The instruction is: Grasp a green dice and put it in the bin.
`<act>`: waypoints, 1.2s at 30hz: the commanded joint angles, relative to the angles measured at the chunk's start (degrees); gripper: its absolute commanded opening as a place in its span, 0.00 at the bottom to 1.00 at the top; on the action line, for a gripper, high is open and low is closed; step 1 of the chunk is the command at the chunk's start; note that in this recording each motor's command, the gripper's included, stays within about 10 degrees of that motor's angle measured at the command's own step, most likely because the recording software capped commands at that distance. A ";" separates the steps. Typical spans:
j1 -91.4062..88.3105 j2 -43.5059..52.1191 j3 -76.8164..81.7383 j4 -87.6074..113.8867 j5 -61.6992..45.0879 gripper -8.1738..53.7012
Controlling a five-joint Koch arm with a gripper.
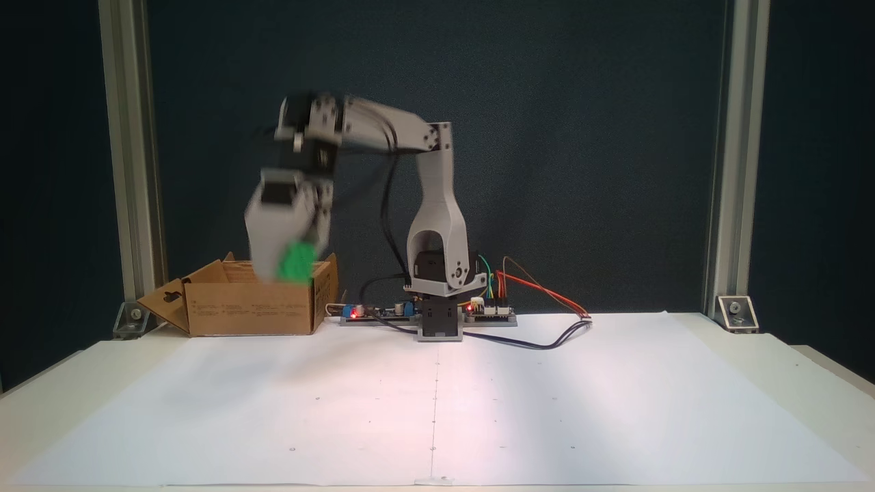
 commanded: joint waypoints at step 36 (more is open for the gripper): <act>59.24 -17.93 -1.76 -13.10 -1.67 0.75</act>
